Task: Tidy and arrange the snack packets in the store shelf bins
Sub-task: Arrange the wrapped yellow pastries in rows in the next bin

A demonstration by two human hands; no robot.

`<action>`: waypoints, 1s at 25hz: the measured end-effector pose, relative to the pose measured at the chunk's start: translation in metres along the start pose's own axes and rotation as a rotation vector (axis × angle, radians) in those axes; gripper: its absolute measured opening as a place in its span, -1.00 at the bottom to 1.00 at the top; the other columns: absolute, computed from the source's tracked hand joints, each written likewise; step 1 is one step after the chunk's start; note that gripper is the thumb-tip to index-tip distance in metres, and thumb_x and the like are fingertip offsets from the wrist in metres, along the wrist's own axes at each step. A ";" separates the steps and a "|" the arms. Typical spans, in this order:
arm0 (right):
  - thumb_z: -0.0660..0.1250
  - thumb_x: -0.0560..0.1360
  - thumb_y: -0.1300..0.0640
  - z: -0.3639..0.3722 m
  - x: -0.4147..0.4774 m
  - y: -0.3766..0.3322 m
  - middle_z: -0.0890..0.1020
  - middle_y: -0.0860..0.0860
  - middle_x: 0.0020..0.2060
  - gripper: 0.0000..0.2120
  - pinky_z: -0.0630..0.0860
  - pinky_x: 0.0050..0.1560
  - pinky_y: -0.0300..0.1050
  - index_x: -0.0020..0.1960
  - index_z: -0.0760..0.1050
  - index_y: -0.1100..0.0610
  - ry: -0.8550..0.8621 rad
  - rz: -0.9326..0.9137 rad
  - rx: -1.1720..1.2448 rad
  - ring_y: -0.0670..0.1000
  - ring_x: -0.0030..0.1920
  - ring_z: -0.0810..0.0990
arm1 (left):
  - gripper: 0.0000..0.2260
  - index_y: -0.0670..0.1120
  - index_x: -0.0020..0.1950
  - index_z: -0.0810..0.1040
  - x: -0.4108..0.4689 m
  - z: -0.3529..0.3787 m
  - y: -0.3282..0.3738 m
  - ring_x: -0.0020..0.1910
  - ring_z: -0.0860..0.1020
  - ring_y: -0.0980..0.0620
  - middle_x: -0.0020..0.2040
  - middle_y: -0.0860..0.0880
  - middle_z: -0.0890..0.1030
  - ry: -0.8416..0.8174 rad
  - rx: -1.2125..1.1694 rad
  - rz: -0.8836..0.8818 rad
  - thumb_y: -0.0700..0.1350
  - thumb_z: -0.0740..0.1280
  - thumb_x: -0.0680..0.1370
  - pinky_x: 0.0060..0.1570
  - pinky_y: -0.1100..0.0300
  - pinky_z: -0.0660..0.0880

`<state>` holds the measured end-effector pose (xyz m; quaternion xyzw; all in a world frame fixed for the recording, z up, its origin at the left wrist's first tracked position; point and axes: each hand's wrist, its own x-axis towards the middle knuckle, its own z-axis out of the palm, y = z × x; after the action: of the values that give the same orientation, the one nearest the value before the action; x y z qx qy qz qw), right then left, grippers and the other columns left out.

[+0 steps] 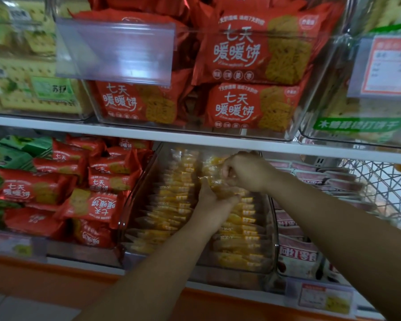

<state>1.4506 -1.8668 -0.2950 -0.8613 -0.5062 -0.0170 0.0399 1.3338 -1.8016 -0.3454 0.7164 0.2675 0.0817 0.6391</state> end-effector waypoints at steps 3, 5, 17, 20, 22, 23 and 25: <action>0.37 0.45 0.12 -0.001 0.002 -0.002 0.64 -0.07 0.02 -0.81 0.41 0.17 -0.16 0.06 0.58 0.01 -0.052 0.032 0.068 -0.03 0.09 0.55 | -0.20 0.01 0.54 -0.08 -0.001 0.000 -0.001 0.35 0.29 0.06 0.47 0.01 0.22 -0.014 -0.005 0.036 -0.06 0.39 0.49 0.15 0.29 0.22; 0.33 0.45 0.20 -0.004 0.000 0.002 0.66 -0.07 -0.05 -0.84 0.45 0.07 -0.21 -0.03 0.61 0.02 -0.054 0.013 0.084 -0.04 0.02 0.58 | -0.22 0.04 0.53 -0.03 -0.001 0.000 -0.002 0.26 0.31 0.11 0.41 0.04 0.27 -0.002 -0.007 0.047 -0.06 0.40 0.48 0.12 0.30 0.23; 0.29 0.47 -0.13 -0.010 -0.025 0.029 0.64 0.10 -0.13 -0.68 0.44 -0.02 -0.15 -0.11 0.63 0.12 -0.064 -0.038 -0.178 0.09 -0.04 0.57 | -0.12 -0.01 0.54 0.05 0.021 -0.007 0.019 0.42 0.26 -0.11 0.50 -0.09 0.23 -0.197 0.277 -0.119 0.17 0.45 0.38 0.21 0.13 0.27; 0.21 0.53 -0.12 -0.006 -0.029 0.032 0.58 0.09 0.12 -0.65 0.35 0.20 -0.07 -0.05 0.62 0.11 -0.064 -0.065 -0.145 0.08 0.26 0.44 | -0.08 0.02 0.55 0.03 0.020 -0.006 0.014 0.42 0.28 -0.10 0.49 -0.08 0.24 -0.224 0.220 -0.128 0.16 0.48 0.34 0.35 0.04 0.27; 0.17 0.56 -0.06 -0.002 -0.031 0.032 0.55 0.03 0.22 -0.69 0.24 0.35 0.00 -0.01 0.62 0.09 -0.085 -0.058 -0.080 0.03 0.33 0.36 | -0.03 0.04 0.55 -0.06 0.020 -0.004 0.013 0.42 0.27 -0.09 0.50 -0.07 0.23 -0.197 0.192 -0.094 0.15 0.49 0.34 0.36 0.05 0.26; 0.14 0.57 -0.04 -0.001 -0.032 0.034 0.56 0.00 0.19 -0.69 0.19 0.38 0.04 -0.01 0.61 0.08 -0.108 -0.048 -0.076 0.01 0.31 0.38 | -0.02 0.05 0.55 -0.11 0.021 -0.003 0.014 0.43 0.26 -0.09 0.50 -0.06 0.21 -0.172 0.174 -0.077 0.13 0.49 0.35 0.33 0.09 0.24; 0.11 0.58 -0.02 0.001 -0.035 0.036 0.60 -0.05 0.05 -0.72 0.13 0.38 0.09 -0.10 0.56 0.05 -0.132 -0.045 -0.098 -0.03 0.22 0.44 | -0.04 0.07 0.55 -0.11 0.023 0.000 0.017 0.40 0.29 -0.05 0.49 -0.05 0.24 -0.154 0.149 -0.038 0.09 0.48 0.38 0.22 0.17 0.26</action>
<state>1.4649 -1.9143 -0.2997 -0.8498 -0.5256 0.0141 -0.0363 1.3577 -1.7910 -0.3346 0.7609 0.2362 -0.0057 0.6043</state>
